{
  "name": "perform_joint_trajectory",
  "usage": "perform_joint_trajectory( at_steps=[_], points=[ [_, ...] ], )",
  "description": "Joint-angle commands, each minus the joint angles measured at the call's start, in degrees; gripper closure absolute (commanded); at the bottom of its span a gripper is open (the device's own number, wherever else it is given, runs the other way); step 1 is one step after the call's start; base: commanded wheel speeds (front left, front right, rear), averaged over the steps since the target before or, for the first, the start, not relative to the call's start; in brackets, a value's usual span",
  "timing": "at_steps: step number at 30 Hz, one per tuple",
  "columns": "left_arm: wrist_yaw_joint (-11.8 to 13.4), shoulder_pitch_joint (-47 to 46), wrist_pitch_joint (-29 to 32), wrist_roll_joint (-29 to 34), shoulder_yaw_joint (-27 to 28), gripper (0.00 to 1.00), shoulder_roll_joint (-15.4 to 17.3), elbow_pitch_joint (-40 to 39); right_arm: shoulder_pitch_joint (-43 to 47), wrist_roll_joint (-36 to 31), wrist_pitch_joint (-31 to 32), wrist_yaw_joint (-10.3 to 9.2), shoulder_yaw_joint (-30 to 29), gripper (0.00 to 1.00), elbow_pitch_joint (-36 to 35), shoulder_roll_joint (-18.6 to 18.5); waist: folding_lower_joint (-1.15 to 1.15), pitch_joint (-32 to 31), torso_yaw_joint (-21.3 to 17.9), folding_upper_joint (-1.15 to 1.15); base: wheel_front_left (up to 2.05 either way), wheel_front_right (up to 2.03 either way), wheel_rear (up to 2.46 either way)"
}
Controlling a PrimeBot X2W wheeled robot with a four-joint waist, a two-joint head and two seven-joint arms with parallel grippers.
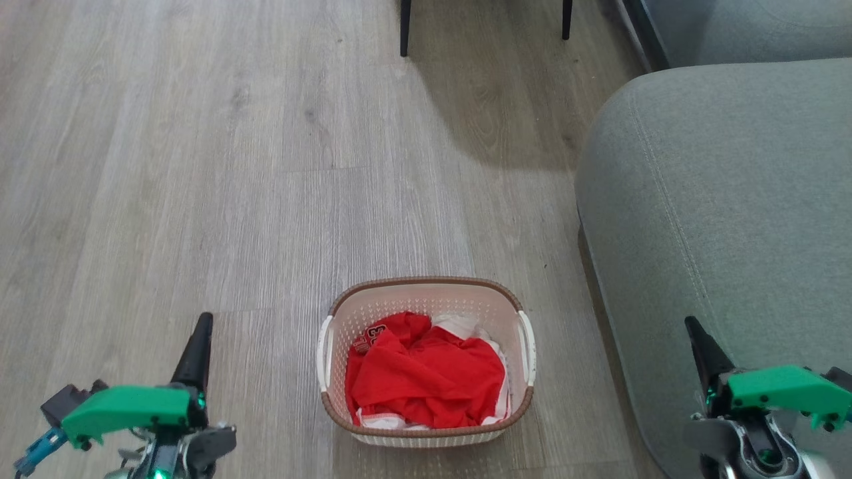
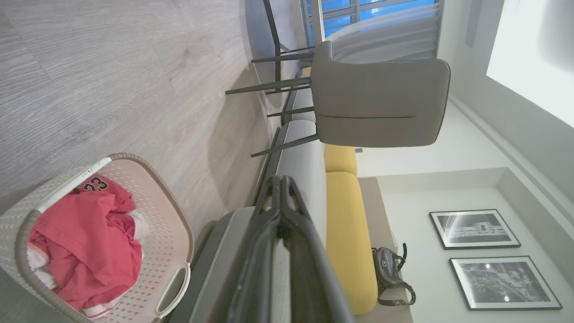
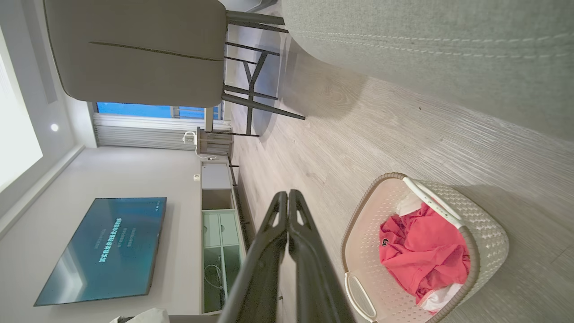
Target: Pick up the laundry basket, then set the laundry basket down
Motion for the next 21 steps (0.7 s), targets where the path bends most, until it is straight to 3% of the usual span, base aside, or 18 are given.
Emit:
perform_joint_trajectory(
  at_steps=[1,14,21],
  points=[
    [-0.76,-3.48,0.58,-1.82,2.27,1.00,0.84,-1.39,-3.09,1.83,0.65,0.08,0.53,1.00,-1.78,-1.26,0.00,0.01,-0.02,0.00,0.00,0.00,0.00],
    [-1.88,-5.28,2.81,-10.28,3.74,1.00,0.73,-0.71,-4.01,9.82,2.82,0.09,-0.45,1.00,-1.58,-1.26,0.00,0.14,-0.25,0.00,0.00,0.00,0.00],
    [-1.88,-5.29,2.95,-10.14,3.91,1.00,0.61,-0.70,-4.03,9.71,2.92,0.09,-0.57,1.00,-1.57,-1.17,0.00,0.14,-0.25,0.00,0.00,0.00,0.00]
  ],
)
